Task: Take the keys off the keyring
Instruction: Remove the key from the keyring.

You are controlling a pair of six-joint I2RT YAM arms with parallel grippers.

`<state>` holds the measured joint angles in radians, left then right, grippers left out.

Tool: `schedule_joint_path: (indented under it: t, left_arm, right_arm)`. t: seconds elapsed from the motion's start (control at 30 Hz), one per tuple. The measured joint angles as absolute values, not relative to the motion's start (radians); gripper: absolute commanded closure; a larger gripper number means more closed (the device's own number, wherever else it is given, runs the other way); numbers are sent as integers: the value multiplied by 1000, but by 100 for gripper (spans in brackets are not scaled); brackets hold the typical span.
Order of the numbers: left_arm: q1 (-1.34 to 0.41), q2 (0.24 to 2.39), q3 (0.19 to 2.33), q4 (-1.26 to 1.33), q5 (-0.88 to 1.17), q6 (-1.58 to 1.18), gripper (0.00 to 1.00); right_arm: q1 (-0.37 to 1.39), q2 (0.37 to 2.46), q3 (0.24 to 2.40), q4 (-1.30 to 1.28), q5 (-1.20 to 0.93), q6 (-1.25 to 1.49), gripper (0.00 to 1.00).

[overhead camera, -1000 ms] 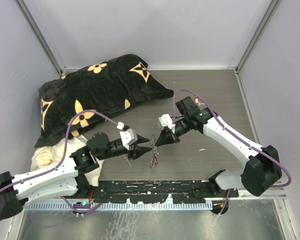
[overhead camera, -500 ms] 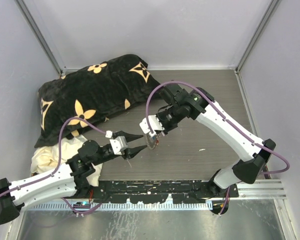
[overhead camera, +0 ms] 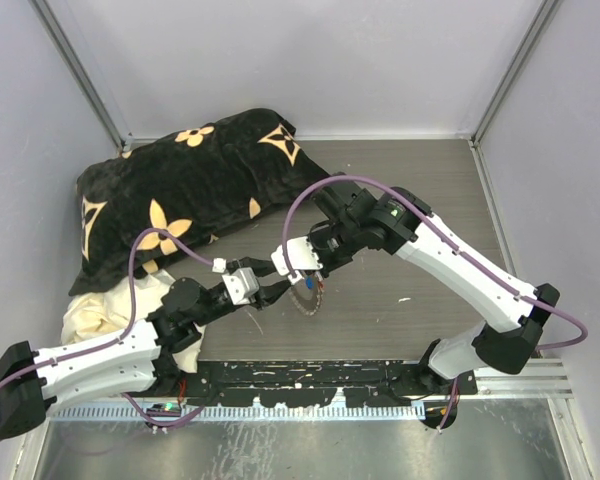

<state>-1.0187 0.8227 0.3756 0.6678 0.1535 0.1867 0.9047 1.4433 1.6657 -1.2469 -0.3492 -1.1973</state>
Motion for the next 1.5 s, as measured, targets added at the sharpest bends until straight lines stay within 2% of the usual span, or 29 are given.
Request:
schedule_joint_path:
  t: [0.57,1.03,1.17,1.5]
  left_arm:
    - [-1019,902,361,753,101,165,66]
    - [-1019,925,361,784,102,137,75]
    - [-1019,925,361,794,106,122,81]
    - [-1019,935,363,798,120,116,86]
  right_arm:
    - [928,1429,1652,-1200,-355,-1116,99]
    - [929,1429,1639,-1190,-368,-1095,99]
    - [929,1429,1639,-1187,-371,-1093,99]
    - [928,1429,1638,-1185,-379,-1083,99]
